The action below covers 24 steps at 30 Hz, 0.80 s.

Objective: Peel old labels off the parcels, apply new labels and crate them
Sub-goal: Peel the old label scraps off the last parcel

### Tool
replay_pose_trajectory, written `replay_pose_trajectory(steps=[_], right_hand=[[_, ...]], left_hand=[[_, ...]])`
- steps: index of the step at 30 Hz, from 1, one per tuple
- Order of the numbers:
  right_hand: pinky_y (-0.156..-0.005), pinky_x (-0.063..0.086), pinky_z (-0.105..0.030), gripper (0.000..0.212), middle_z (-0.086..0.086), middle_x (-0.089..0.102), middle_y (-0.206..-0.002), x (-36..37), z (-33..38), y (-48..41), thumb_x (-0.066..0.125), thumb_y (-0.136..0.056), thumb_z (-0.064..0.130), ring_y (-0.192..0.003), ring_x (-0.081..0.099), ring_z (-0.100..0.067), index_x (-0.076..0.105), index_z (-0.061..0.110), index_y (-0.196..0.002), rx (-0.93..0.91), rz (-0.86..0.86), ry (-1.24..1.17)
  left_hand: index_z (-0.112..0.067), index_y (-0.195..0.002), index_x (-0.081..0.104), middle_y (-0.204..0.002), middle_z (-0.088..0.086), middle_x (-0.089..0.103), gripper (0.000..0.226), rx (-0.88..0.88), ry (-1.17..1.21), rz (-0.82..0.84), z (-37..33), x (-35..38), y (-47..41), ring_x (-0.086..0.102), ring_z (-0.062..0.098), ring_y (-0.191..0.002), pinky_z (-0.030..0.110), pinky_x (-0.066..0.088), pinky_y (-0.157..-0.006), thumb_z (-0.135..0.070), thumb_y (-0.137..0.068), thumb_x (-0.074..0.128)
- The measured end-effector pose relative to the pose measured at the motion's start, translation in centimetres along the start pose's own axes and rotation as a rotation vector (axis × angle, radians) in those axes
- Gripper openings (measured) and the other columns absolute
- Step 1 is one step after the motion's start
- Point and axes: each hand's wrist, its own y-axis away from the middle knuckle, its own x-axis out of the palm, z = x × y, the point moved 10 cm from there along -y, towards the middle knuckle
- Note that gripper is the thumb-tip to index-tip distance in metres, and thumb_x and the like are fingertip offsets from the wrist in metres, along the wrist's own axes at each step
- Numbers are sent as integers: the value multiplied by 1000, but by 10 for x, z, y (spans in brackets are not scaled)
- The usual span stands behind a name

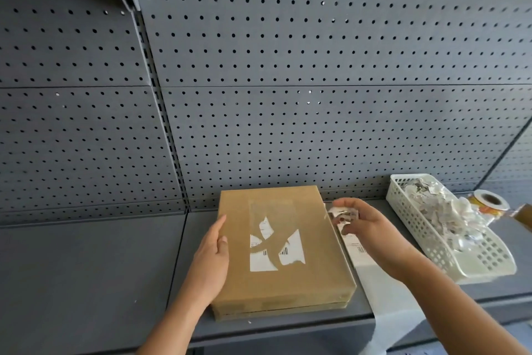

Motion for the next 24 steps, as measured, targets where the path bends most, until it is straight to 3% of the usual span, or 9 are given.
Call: replay_pose_trajectory(steps=[5,8,10,14,16,20,24], right_hand=[[-82,51,-31,17,8,75,-97,-45,9,15,49,-102,18,-88,71,-6,63,26,-108,-97,-130,169],[-82,54,-28,15,5,77,-87,-75,10,21,55,-99,13,-82,72,-6,68,19,-98,-123,-226,230],[-77,57,-27,17,3,76,-84,-95,11,24,58,-97,12,-77,72,-9,71,24,-94,-132,-269,304],[-73,58,-46,13,-1,74,-76,-148,5,34,64,-94,17,-73,71,-23,59,28,-99,-102,-375,343],[-67,56,-43,13,1,74,-76,-174,1,38,65,-93,22,-71,71,-17,53,26,-97,-71,-457,397],[-58,45,-29,4,2,68,-81,-218,0,47,64,-93,24,-68,61,-16,64,22,-90,-18,-616,631],[-56,37,-27,5,1,64,-83,-246,-9,49,70,-89,26,-63,53,-14,70,23,-85,39,-673,620]], left_hand=[[-48,-154,25,-162,-18,25,48,3,-11,4,0,0,0,27,11,-149,37,25,-121,-31,-110,28],[-47,-155,25,-162,-16,26,48,3,-28,2,-1,0,1,28,13,-149,39,26,-120,-31,-110,28],[-48,-154,25,-163,-14,27,47,1,-34,-1,1,-2,1,29,15,-149,40,28,-118,-31,-110,28],[-49,-152,27,-162,-11,30,47,0,-30,1,-1,0,0,31,18,-148,41,28,-116,-31,-110,29],[-48,-153,27,-162,-10,30,47,0,-25,2,-4,2,1,31,19,-148,41,28,-116,-30,-110,29],[-49,-152,28,-162,-10,30,47,-1,-30,0,-4,2,2,31,19,-148,41,28,-115,-30,-110,29],[-50,-151,28,-162,-11,29,47,-3,-21,3,-3,3,1,31,19,-148,42,28,-116,-30,-110,29]])
